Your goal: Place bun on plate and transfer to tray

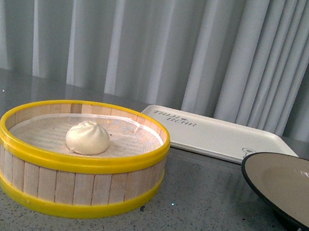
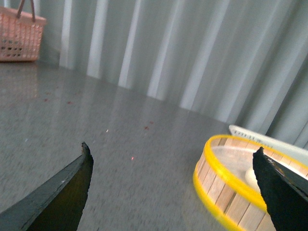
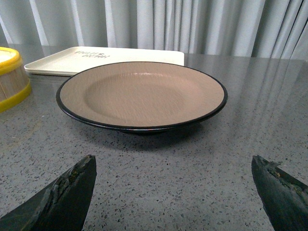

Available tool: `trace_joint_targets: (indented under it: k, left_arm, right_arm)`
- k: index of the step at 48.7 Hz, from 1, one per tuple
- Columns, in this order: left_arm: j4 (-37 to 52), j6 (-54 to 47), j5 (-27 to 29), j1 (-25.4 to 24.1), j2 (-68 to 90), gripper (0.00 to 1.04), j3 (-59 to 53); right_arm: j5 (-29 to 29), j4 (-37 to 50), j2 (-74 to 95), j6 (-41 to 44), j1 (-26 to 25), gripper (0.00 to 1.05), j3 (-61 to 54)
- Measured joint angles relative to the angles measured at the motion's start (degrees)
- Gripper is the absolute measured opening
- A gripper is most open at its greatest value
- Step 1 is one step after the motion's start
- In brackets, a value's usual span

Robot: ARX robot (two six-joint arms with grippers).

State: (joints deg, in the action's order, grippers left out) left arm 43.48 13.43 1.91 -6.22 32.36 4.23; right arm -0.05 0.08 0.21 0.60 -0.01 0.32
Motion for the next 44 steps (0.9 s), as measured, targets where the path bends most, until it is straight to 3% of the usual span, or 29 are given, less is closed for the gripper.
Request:
trace_joint_targets:
  k: [7,11,16,21,25,37,44]
  left_arm:
    - [17.38,0.66,-8.59,-2.45,19.02,0.98,9.25]
    - [23.69,1.05,-16.33,-3.28,29.73,0.98,15.19]
    - [22.99,3.45,-25.29,-4.17,38.01,0.98,21.7]
    - [15.8,5.01,-35.78,-3.89,43.28,0.98,30.34]
    - [11.34,4.02,-40.92,-2.6,44.89,0.98,34.8]
    - [-8.94,-8.31,-45.68,4.63,49.31,0.98,47.8]
    - [-26.58,-20.11,-35.36,10.95,53.46,0.98,55.65]
  right_arm:
    - [0.0,0.0,0.0,0.0,0.0,0.96,0.0]
    - [0.0,0.0,0.0,0.0,0.0,0.96,0.0]
    - [0.0,0.0,0.0,0.0,0.0,0.96,0.0]
    - [0.0,0.0,0.0,0.0,0.0,0.96,0.0]
    - [0.0,0.0,0.0,0.0,0.0,0.96,0.0]
    - [0.0,0.0,0.0,0.0,0.0,0.96,0.0]
    - [0.0,0.0,0.0,0.0,0.0,0.96,0.0]
